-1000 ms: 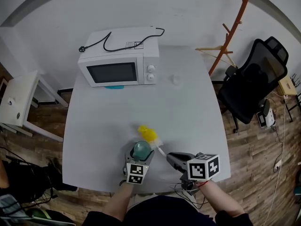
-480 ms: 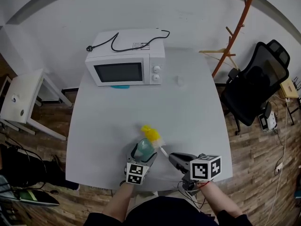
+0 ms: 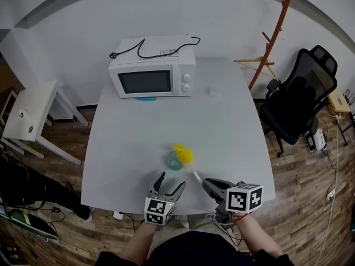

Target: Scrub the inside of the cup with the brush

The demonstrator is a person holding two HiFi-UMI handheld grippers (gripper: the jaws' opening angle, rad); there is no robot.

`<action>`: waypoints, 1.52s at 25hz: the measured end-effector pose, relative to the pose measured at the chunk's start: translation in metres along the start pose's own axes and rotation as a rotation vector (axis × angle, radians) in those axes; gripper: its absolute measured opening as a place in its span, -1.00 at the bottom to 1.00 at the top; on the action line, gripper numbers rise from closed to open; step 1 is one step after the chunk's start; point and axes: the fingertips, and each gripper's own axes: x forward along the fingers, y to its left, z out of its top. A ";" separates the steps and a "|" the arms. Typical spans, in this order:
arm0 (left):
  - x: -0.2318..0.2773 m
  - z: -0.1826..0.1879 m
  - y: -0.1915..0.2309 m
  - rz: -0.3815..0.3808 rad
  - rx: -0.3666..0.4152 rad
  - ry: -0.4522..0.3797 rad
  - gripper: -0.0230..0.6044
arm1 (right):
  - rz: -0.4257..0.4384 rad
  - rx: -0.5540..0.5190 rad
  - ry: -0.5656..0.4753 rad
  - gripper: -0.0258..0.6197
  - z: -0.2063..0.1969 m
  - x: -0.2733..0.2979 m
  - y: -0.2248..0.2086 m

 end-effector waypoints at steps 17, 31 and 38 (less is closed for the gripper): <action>-0.086 0.014 -0.049 0.165 -0.115 -0.045 -0.87 | -0.043 -0.472 -0.088 -0.77 -0.057 -0.044 0.028; -0.154 0.001 -0.152 0.212 -0.143 -0.010 -0.87 | -0.046 -0.576 -0.120 -0.77 -0.131 -0.141 0.032; -0.167 -0.009 -0.194 0.204 -0.123 -0.015 -0.87 | -0.047 -0.633 -0.132 -0.77 -0.161 -0.173 0.032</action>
